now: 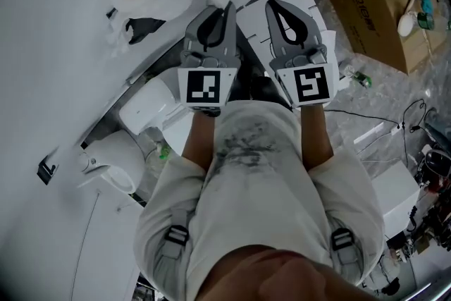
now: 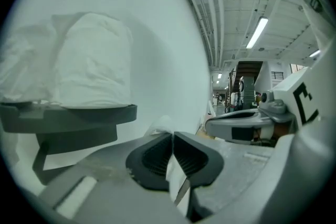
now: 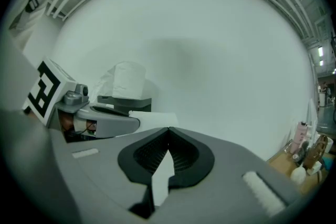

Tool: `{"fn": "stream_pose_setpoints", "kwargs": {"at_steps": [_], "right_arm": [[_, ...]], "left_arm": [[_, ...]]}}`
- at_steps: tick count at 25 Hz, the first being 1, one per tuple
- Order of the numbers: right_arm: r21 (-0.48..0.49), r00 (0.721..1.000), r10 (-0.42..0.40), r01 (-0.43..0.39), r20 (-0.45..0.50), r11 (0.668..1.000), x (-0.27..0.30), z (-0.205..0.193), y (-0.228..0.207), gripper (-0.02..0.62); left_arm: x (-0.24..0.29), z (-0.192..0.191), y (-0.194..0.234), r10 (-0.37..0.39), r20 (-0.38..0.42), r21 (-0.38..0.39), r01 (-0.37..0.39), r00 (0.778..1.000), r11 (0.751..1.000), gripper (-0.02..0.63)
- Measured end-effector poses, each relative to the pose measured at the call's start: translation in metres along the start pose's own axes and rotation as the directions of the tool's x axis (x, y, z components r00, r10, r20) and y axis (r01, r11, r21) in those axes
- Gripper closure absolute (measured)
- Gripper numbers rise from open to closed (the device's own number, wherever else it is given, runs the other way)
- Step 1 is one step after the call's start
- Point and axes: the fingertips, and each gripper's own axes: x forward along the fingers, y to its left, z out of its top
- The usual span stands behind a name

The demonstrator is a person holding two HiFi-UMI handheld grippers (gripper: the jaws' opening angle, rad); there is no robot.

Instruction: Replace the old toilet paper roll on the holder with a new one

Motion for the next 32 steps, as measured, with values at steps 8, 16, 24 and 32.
{"fn": "stream_pose_setpoints", "kwargs": {"at_steps": [8, 16, 24, 32], "right_arm": [[-0.048, 0.998, 0.057, -0.056, 0.022, 0.997, -0.025, 0.018, 0.023, 0.592], [-0.098, 0.991, 0.126, -0.122, 0.033, 0.988, -0.036, 0.039, 0.053, 0.592], [-0.117, 0.983, 0.183, -0.178, 0.034, 0.977, -0.036, 0.053, 0.072, 0.592], [-0.143, 0.969, 0.236, -0.224, 0.075, 0.964, -0.023, 0.076, 0.091, 0.591]], "left_arm": [[-0.040, 0.016, -0.014, 0.002, 0.043, -0.021, -0.001, 0.999, 1.000, 0.591], [-0.078, 0.026, -0.010, 0.013, 0.073, -0.049, -0.010, 0.997, 0.999, 0.591], [-0.105, 0.027, -0.008, 0.023, 0.078, -0.057, -0.018, 0.997, 0.998, 0.591], [-0.127, 0.026, -0.004, 0.015, 0.083, -0.066, -0.009, 0.996, 0.998, 0.591]]}}
